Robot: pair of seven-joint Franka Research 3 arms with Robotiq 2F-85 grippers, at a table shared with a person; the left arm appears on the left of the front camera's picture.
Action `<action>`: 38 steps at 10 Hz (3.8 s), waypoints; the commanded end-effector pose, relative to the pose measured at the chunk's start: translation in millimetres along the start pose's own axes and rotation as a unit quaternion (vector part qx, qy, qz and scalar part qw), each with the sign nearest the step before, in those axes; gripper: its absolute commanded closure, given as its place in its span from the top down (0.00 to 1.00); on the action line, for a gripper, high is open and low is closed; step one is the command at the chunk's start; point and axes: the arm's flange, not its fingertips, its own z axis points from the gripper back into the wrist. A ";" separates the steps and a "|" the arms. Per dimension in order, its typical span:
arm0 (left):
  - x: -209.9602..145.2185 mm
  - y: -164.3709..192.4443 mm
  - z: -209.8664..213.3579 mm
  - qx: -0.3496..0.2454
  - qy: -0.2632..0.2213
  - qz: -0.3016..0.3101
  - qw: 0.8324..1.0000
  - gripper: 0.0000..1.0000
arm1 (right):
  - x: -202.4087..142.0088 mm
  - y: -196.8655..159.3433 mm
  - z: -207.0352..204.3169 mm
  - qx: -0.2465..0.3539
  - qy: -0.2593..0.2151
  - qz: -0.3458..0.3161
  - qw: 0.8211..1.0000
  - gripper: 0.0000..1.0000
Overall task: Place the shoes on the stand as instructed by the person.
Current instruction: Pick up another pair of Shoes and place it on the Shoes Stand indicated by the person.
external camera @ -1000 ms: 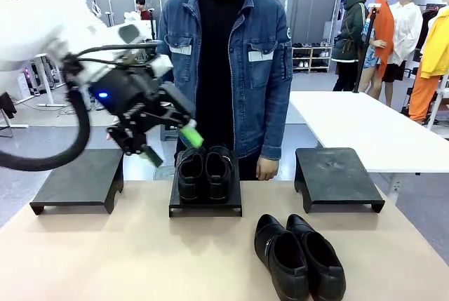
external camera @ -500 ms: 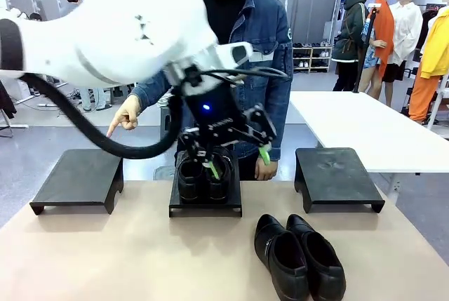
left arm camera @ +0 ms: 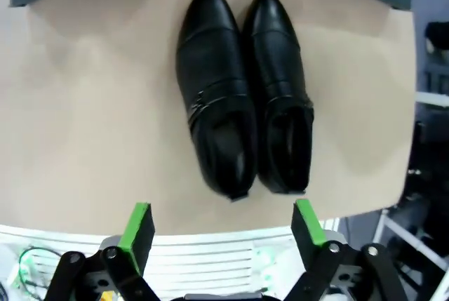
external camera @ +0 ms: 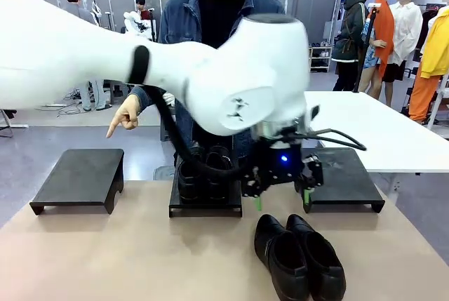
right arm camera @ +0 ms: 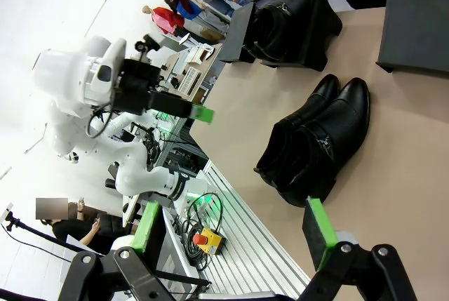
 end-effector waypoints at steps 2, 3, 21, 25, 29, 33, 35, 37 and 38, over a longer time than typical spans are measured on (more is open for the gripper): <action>10.3 -55.9 -22.1 0.026 0.001 0.018 0.999 1.00 | 1.3 0.2 1.2 0.004 -0.005 0.010 1.000 1.00; 10.0 -63.2 -32.6 0.033 -0.003 0.024 0.999 1.00 | 1.3 0.2 1.2 0.004 -0.005 0.010 1.000 1.00; 9.8 -56.0 -162.6 0.061 0.096 0.011 0.993 0.00 | 1.3 0.2 1.2 0.004 -0.005 0.010 1.000 1.00; 7.6 -52.1 -166.5 0.059 0.100 0.002 0.993 0.00 | 1.3 0.2 1.2 0.004 -0.005 0.010 1.000 1.00; 13.7 -50.6 -159.5 0.059 0.095 0.007 0.994 0.00 | 1.3 0.2 1.2 0.004 -0.005 0.010 1.000 1.00; 19.7 -55.7 -102.2 0.085 0.105 0.010 0.991 0.00 | 1.3 0.2 1.2 0.004 -0.005 0.010 1.000 1.00; 19.2 -47.9 -72.1 0.084 0.103 -0.004 0.991 0.00 | 1.3 0.2 1.2 0.004 -0.005 0.010 1.000 1.00; 20.6 -21.2 -49.0 0.090 0.108 -0.023 0.990 0.00 | 1.3 0.2 1.2 0.004 -0.005 0.010 1.000 1.00; 23.8 -4.2 -34.0 0.087 0.107 -0.038 0.990 0.00 | 1.3 0.2 1.2 0.004 -0.005 0.010 1.000 1.00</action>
